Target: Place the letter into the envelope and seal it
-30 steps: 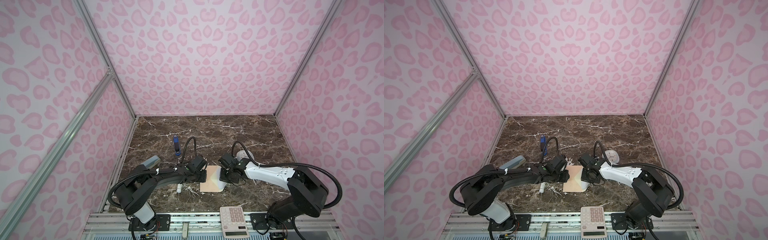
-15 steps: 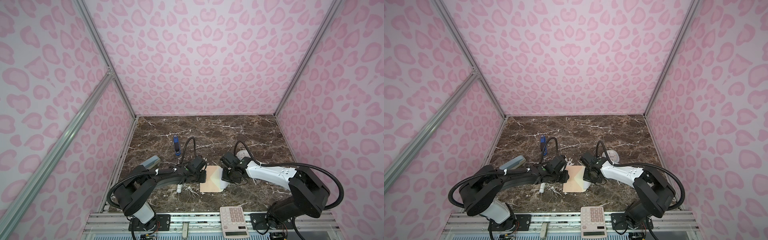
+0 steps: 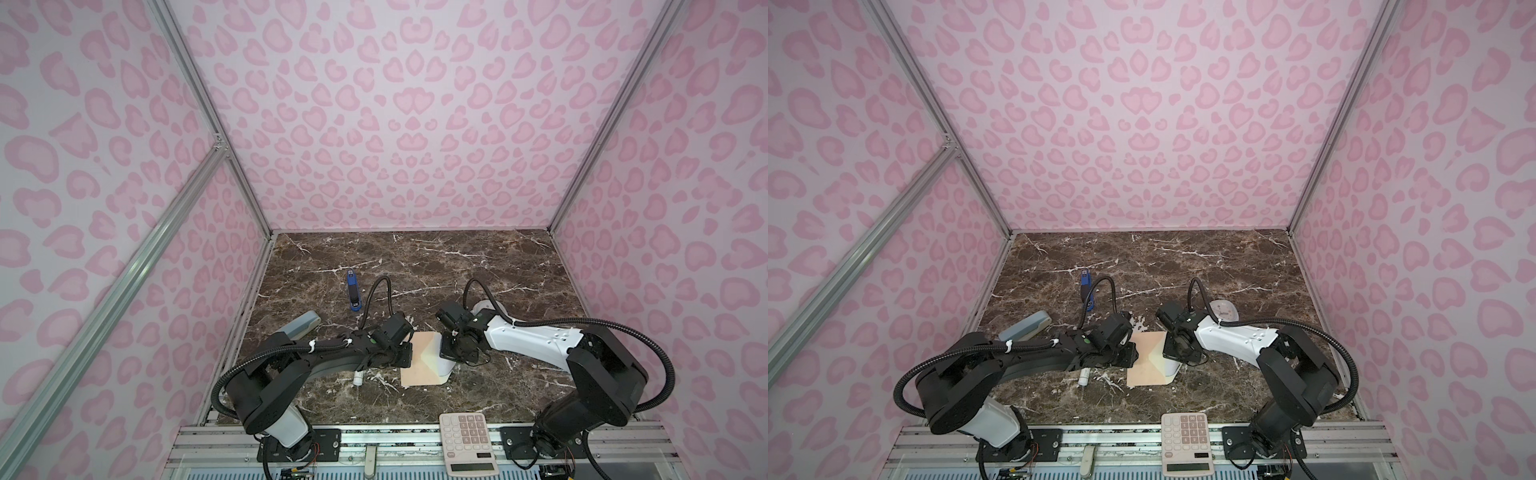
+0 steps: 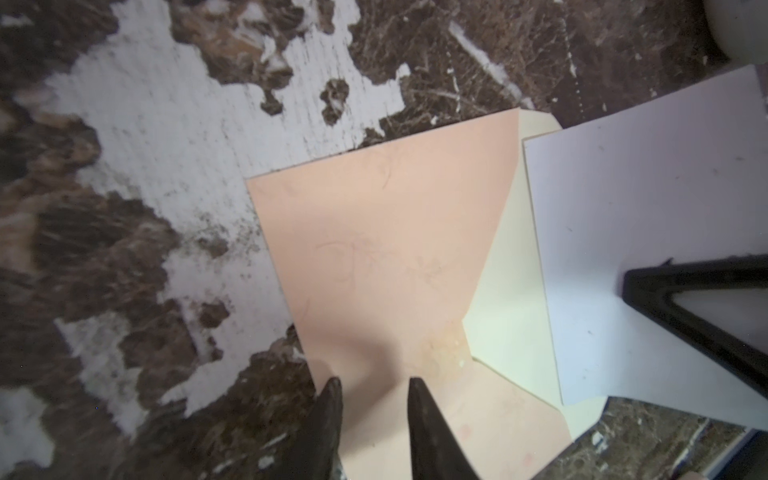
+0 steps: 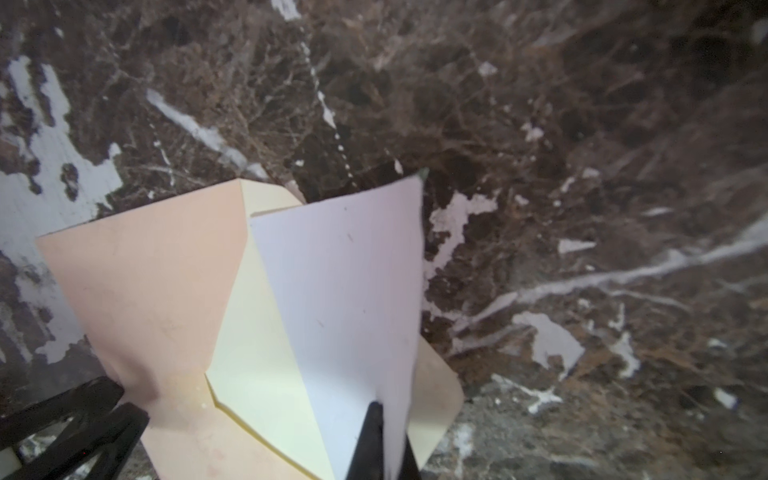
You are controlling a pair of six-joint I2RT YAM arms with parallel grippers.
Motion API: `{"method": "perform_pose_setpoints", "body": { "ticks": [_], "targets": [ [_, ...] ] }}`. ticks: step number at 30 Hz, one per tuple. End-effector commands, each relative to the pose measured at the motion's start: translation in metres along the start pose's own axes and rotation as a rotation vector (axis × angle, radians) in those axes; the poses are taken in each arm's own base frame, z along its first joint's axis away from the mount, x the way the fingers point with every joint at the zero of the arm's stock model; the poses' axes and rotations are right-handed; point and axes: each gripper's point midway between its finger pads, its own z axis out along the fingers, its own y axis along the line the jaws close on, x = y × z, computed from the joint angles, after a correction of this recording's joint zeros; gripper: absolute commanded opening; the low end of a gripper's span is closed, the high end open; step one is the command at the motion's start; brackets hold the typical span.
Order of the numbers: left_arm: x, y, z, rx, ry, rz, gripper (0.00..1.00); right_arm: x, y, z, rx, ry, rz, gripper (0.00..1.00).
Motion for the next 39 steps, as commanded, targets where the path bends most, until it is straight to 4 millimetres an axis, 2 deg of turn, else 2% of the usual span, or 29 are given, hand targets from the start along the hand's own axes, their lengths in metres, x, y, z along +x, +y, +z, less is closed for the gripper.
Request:
{"method": "perform_pose_setpoints", "body": {
  "ticks": [1,25,29,35,39],
  "targets": [
    [0.017,0.009,-0.001,-0.030,0.063,0.000,0.31,0.003,-0.005,0.002,0.039,0.018,-0.018,0.00],
    [0.013,0.005,-0.005,-0.002,0.033,0.016,0.31,0.009,0.007,0.006,0.059,0.046,-0.077,0.00],
    [0.011,0.003,-0.007,0.002,0.028,0.017,0.35,0.004,0.019,-0.004,-0.011,0.008,-0.096,0.00],
    [-0.003,-0.009,-0.018,0.021,0.001,0.033,0.44,-0.009,0.040,-0.032,-0.198,-0.093,-0.121,0.00],
    [-0.015,-0.021,-0.024,0.054,-0.025,0.035,0.50,-0.016,0.042,-0.052,-0.314,-0.151,-0.105,0.00]
  ]
}}
